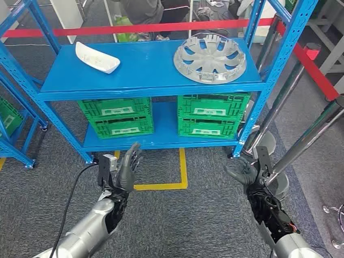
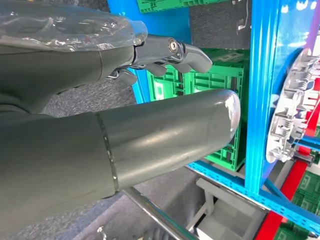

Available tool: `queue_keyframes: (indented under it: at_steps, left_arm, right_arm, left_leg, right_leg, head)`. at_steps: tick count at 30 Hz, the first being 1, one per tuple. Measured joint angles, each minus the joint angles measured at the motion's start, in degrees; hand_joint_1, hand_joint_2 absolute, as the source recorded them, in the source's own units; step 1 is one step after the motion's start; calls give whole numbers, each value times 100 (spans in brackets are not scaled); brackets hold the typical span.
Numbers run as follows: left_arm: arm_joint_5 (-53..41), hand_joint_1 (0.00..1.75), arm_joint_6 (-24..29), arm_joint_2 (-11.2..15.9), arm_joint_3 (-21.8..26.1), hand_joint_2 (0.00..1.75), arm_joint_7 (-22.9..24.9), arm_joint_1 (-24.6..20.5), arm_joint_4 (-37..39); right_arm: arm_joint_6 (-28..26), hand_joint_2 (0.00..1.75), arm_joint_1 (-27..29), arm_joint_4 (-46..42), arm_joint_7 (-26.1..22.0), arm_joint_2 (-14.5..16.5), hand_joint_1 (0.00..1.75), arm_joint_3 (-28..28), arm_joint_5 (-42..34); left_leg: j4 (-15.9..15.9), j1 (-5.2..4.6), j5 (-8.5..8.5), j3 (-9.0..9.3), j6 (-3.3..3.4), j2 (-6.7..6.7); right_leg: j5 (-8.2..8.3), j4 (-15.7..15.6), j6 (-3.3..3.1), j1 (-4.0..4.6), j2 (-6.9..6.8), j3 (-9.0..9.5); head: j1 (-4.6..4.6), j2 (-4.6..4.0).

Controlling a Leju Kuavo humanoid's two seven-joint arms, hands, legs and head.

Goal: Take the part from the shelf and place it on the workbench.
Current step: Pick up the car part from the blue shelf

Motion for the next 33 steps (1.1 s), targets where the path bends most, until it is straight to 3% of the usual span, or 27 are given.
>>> queue_keyframes:
  at_steps: [6, 19, 33]
  left_arm:
    - [255, 0, -14, 74, -3, 0, 38, 17, -4]
    - [999, 0, 84, 137, -204, 0, 673, 40, -354]
    - [588, 0, -340, 761, -510, 0, 831, -332, -921]
  right_arm:
    - [-55, 175, 9, -77, -11, 37, 0, 66, -58]
    - [-616, 175, 258, -1156, 972, 48, 0, 254, -694]
    - [-126, 175, -107, -1479, 839, 48, 0, 555, -763]
  left_leg:
    - [1, 0, 1, 1, 0, -3]
    - [1, 0, 4, 1, -3, 0]
    - [0, 1, 18, 1, -12, -2]
  right_leg:
    - [0, 1, 0, 0, -1, -1]
    - [1, 1, -1, 0, 1, -4]
    - [7, 14, -6, 0, 0, -8]
  head:
    - [-5, 1]
    - [-1, -1]
    - [-5, -1]
